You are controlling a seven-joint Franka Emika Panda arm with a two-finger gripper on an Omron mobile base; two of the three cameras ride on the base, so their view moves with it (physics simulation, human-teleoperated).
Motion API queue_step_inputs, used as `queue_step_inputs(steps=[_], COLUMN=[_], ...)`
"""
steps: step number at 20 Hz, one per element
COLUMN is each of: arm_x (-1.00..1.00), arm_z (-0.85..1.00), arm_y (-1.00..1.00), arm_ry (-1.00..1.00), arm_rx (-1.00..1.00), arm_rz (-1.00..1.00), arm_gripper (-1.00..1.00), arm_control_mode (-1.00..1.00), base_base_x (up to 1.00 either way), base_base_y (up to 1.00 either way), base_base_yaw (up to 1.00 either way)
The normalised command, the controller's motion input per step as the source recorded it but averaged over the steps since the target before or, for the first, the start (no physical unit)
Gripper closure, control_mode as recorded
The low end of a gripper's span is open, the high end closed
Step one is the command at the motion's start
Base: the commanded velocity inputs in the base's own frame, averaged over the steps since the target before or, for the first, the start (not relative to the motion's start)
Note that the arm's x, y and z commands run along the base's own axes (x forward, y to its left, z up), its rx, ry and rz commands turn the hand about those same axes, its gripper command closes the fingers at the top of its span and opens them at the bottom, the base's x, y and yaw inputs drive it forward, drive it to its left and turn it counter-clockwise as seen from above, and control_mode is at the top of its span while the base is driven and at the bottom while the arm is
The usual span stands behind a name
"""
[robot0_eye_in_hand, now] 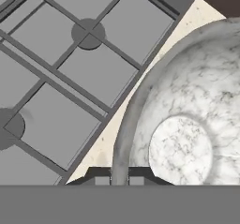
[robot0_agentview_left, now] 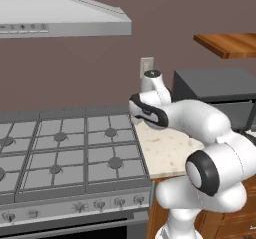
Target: Pick the cup and bowl from the counter and place them on the counter next to the sink.
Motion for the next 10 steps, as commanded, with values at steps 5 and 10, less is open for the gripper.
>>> queue_step_inputs(steps=[5, 10], arm_x=[-0.34, -0.25], arm_z=[0.82, 0.35], arm_y=[0.02, 0.03], arm_ry=[0.06, 0.01], arm_rx=[0.00, -0.06], arm_rz=[-0.04, -0.03], arm_gripper=[1.00, 1.00], arm_control_mode=[-1.00, -1.00], base_base_x=[0.00, 0.00], base_base_y=[0.00, 0.00], base_base_yaw=[0.00, 0.00])
